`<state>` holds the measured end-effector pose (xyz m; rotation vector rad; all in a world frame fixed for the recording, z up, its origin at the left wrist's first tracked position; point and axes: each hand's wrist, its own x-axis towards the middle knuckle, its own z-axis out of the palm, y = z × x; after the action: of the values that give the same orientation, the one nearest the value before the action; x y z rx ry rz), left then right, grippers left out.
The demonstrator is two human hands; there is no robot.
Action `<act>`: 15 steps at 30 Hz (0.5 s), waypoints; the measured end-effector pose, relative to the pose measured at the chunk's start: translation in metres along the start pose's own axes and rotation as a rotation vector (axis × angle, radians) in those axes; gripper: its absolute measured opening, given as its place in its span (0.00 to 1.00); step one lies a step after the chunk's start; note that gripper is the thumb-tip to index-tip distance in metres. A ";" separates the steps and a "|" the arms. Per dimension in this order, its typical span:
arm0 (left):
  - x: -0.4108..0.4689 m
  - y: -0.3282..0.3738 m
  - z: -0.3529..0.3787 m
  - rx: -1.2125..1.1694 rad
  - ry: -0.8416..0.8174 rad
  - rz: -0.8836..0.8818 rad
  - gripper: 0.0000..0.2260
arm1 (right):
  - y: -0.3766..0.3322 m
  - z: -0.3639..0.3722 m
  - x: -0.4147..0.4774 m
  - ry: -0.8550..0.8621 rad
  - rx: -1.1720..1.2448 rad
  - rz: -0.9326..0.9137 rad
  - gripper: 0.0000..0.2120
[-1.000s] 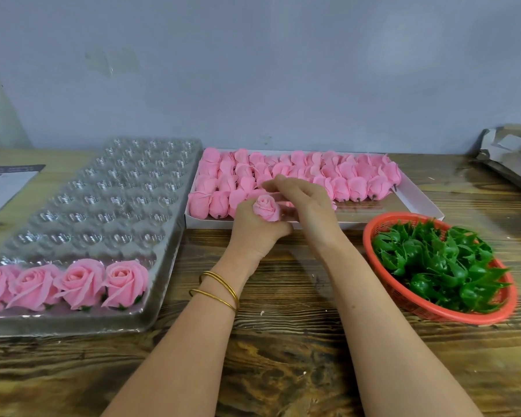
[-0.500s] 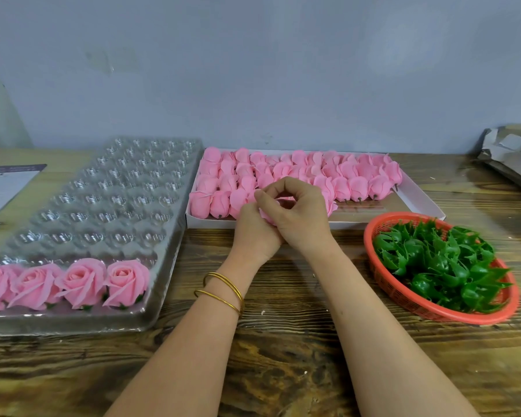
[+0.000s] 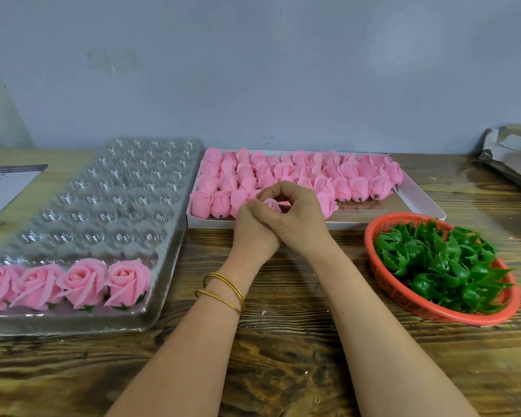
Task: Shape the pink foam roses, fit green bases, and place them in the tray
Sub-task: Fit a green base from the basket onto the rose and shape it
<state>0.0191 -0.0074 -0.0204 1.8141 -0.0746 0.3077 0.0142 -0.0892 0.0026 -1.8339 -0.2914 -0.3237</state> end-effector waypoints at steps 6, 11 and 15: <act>0.001 -0.003 -0.001 -0.012 0.012 -0.008 0.14 | -0.001 -0.003 0.000 -0.081 0.043 0.047 0.07; 0.001 -0.004 -0.002 -0.060 0.023 0.008 0.17 | -0.003 -0.004 0.000 -0.123 0.108 0.107 0.09; 0.001 -0.006 -0.002 -0.088 0.010 0.012 0.16 | -0.003 -0.006 -0.001 -0.142 0.148 0.143 0.10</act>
<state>0.0214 -0.0042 -0.0256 1.7251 -0.0912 0.3174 0.0119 -0.0937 0.0067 -1.7234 -0.2725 -0.0705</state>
